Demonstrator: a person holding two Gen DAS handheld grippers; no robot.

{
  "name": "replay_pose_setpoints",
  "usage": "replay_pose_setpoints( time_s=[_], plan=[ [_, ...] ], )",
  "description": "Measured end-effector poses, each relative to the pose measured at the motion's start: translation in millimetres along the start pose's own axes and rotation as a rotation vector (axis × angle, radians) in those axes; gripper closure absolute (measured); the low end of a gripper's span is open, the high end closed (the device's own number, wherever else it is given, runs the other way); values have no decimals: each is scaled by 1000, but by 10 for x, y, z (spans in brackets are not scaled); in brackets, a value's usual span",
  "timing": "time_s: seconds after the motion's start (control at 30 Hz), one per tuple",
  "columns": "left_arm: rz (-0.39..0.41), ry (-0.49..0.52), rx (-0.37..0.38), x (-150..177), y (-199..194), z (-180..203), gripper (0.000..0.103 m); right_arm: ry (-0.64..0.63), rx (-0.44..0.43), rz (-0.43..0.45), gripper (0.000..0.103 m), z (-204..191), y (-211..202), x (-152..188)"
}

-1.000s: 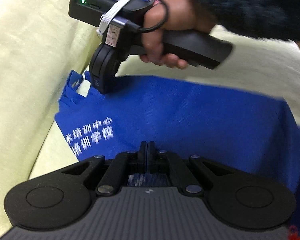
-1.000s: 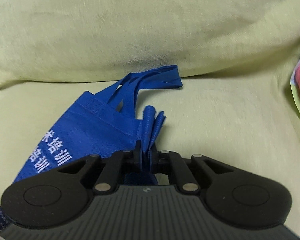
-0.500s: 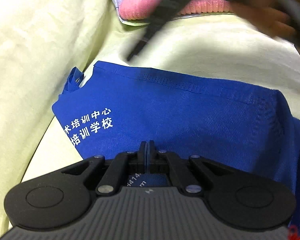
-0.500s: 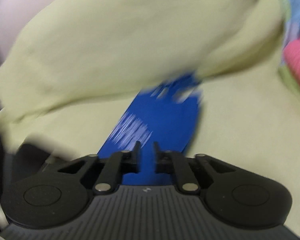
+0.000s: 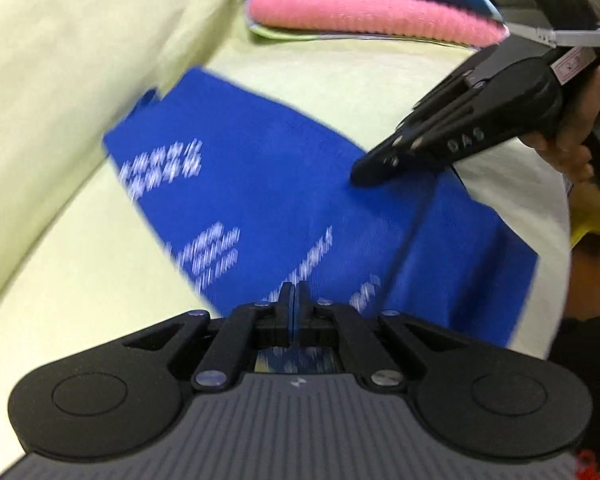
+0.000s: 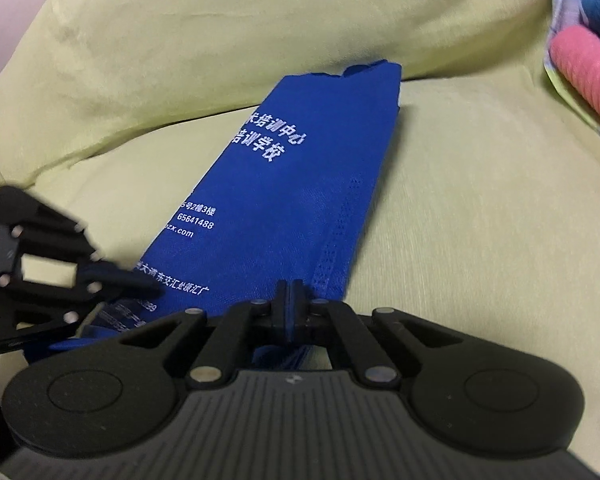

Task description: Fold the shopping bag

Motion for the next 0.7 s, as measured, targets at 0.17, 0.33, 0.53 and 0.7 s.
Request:
replay_pose_setpoints(
  time_s=[0.17, 0.33, 0.53, 0.7],
  plan=[
    [-53, -46, -66, 7, -103, 89, 103, 33, -1, -8, 103, 25, 49, 44],
    [-93, -47, -125, -66, -106, 175, 103, 24, 12, -18, 103, 5, 8, 46],
    [-95, -38, -150, -78, -188, 175, 103, 21, 19, -21, 103, 1, 0, 50],
    [-66, -8, -178, 45, -458, 250, 103, 27, 15, -21, 103, 13, 8, 54]
  ],
)
Point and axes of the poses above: each gripper's, at about its wrist camera, not at the fingertips, and y roughly the way its jaws point, z to its right, x to its underside, the point moved 1 cm from there along y, roughly the way its jaws point, and after that the axes turned 6 degrees about x, right-handed, at the moved point
